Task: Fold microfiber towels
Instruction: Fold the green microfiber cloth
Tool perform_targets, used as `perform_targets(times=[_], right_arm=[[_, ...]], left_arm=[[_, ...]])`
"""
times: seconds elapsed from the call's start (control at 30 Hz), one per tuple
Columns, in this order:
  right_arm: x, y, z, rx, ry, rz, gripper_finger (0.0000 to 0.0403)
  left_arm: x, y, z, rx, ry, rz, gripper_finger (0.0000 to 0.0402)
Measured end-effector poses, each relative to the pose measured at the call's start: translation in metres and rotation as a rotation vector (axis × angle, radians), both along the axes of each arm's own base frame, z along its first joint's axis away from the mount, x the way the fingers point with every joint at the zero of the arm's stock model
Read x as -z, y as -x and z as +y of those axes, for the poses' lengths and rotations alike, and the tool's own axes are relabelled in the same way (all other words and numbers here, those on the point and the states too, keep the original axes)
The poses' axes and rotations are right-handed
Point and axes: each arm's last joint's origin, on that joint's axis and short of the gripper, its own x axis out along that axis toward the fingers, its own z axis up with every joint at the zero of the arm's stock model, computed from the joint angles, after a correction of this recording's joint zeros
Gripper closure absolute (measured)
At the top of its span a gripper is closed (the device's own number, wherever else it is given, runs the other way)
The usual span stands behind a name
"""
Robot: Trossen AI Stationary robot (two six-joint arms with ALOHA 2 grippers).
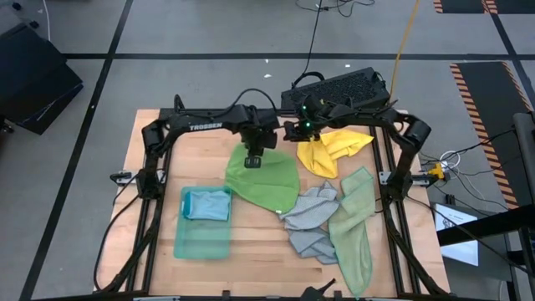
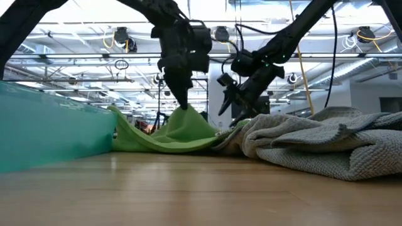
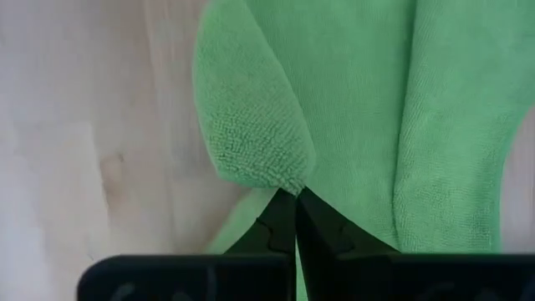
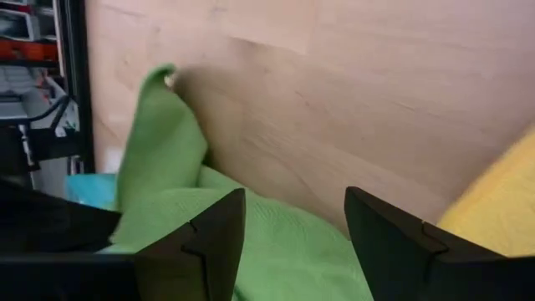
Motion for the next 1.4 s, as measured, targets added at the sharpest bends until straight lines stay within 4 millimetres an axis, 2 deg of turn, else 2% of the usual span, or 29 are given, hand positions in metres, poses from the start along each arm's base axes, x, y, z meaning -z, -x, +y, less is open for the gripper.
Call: perform_targets(times=[0.13, 0.33, 0.53, 0.67, 0.77, 0.93, 0.97, 1.1, 1.2, 1.3, 1.4], right_arm=[[0.011, -0.011, 0.001, -0.005, 0.004, -0.025, 0.0204], [0.040, -0.022, 0.010, 0.030, -0.106, 0.041, 0.0204], [0.041, -0.028, 0.019, -0.048, -0.055, 0.029, 0.0206], [0.044, -0.034, 0.026, -0.098, -0.029, 0.021, 0.0233], [0.050, -0.039, 0.032, -0.133, -0.035, 0.007, 0.0276], [0.045, -0.040, 0.033, -0.152, 0.052, 0.012, 0.0381], [0.042, -0.040, 0.032, -0.159, 0.075, 0.007, 0.0391], [0.025, -0.037, 0.030, -0.163, 0.195, -0.004, 0.0389], [0.013, -0.035, 0.032, -0.201, 0.300, -0.003, 0.0398], [0.004, -0.035, 0.038, -0.232, 0.386, 0.015, 0.0399], [-0.004, -0.035, 0.045, -0.269, 0.458, 0.040, 0.0400]], left_arm=[[0.012, 0.003, -0.001, -0.023, 0.011, 0.025, 0.0401], [0.019, 0.006, -0.004, -0.025, 0.049, 0.042, 0.0401], [0.019, 0.002, -0.010, -0.013, 0.053, 0.028, 0.0401], [0.019, 0.000, -0.011, -0.025, 0.051, 0.013, 0.0399], [0.018, -0.002, -0.012, -0.029, 0.049, 0.001, 0.0400], [0.018, -0.001, -0.012, -0.047, 0.055, 0.008, 0.0398], [0.018, -0.001, -0.012, -0.052, 0.056, 0.009, 0.0399], [0.018, -0.001, -0.010, -0.091, 0.049, 0.015, 0.0397], [0.019, 0.001, -0.006, -0.174, 0.052, 0.027, 0.0381], [0.019, 0.007, 0.005, -0.297, 0.091, 0.048, 0.0349], [0.013, 0.019, 0.016, -0.396, 0.141, 0.083, 0.0295]])
